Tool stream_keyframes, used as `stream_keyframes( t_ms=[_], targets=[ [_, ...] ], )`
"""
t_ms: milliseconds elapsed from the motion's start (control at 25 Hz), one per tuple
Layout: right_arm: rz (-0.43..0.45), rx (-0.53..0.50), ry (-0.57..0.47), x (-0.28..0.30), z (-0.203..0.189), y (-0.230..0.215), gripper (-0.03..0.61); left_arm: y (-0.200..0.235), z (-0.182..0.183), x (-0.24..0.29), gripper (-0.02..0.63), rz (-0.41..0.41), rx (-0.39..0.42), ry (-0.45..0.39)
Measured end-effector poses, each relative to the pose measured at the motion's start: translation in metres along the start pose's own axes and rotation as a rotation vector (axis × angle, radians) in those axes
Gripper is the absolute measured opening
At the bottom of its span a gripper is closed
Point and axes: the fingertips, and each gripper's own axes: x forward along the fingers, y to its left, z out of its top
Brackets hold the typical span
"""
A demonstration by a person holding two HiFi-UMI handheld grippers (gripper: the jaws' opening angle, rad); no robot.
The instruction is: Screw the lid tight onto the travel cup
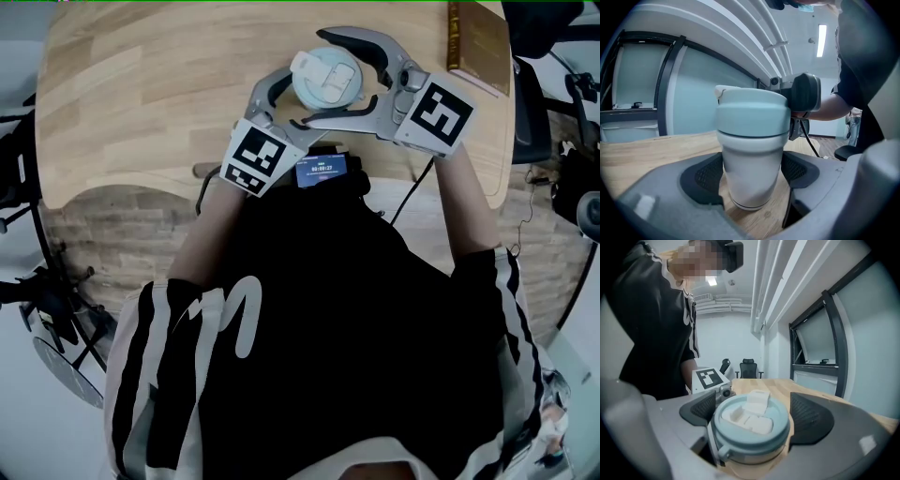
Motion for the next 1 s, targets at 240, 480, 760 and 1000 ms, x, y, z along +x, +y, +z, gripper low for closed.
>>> stream_keyframes(
  t_ms=[240,480,760,1000],
  targets=[
    [-0.055,0.012,-0.028,0.009,0.0,-0.002,0.476,0.001,0.0,-0.002,0.396,-0.003,-0.004,-0.005],
    [-0.115,0.035,-0.062,0.007,0.0,-0.006,0.474,0.001,-0.001,-0.001,0.396,-0.002,-0.002,-0.01],
    [-0.178,0.054,-0.069,0.007,-0.001,-0.009,0.474,0.001,-0.002,-0.001,0.396,-0.005,-0.006,-0.013],
    [-0.234,0.053,-0.067,0.006,0.001,-0.011,0.474,0.0,0.0,-0.001,0.396,-0.003,-0.004,-0.015]
  ],
)
